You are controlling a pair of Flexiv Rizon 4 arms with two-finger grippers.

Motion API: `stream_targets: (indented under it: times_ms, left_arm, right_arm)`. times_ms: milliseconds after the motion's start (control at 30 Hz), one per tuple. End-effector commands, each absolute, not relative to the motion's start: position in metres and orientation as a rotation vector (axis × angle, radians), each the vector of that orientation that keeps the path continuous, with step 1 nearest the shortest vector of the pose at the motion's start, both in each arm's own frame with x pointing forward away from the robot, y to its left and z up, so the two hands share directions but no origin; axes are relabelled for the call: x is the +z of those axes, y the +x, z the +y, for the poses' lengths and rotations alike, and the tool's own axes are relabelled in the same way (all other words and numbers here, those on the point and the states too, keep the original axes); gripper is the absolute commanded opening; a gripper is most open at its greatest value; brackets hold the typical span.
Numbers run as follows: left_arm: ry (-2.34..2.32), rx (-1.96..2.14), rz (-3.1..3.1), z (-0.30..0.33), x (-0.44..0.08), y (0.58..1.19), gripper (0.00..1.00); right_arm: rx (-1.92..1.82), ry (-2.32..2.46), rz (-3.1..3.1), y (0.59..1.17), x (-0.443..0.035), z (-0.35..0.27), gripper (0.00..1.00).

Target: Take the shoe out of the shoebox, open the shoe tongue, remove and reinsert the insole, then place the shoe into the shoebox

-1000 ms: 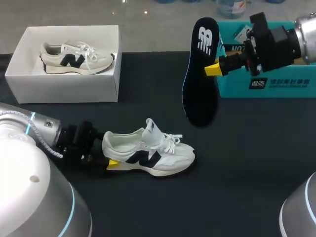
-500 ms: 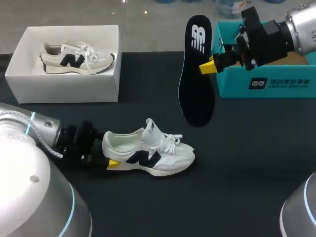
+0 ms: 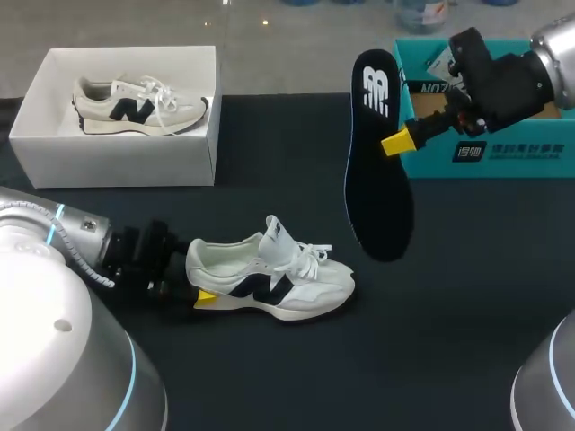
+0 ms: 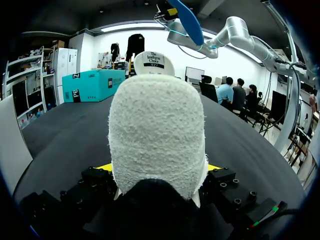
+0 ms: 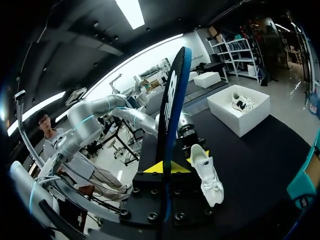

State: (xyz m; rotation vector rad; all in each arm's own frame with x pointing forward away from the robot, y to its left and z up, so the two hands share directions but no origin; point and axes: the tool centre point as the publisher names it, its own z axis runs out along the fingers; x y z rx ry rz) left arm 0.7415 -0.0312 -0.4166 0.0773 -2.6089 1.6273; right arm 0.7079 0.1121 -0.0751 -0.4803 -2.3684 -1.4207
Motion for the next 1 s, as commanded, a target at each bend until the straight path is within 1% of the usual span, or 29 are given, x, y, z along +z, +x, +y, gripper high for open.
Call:
stream_targets:
  times_ms: [33, 200, 1000]
  left_arm:
    - [0.079, 1.627, -2.611, -0.0315, -0.416, 0.7406, 0.0]
    - [0.079, 1.627, -2.611, -0.0315, -0.416, 0.7406, 0.0]
    - [0.079, 1.627, -2.611, -0.0315, -0.416, 0.7406, 0.0]
  right_arm:
    - [-1.413, -0.5, -2.347, 0.7021, -0.0743, 0.1138, 0.0]
    - [-1.373, -0.522, -2.336, 0.695, -0.0732, 0.1201, 0.0]
    - [-1.373, -0.522, -2.336, 0.695, -0.0732, 0.1201, 0.0]
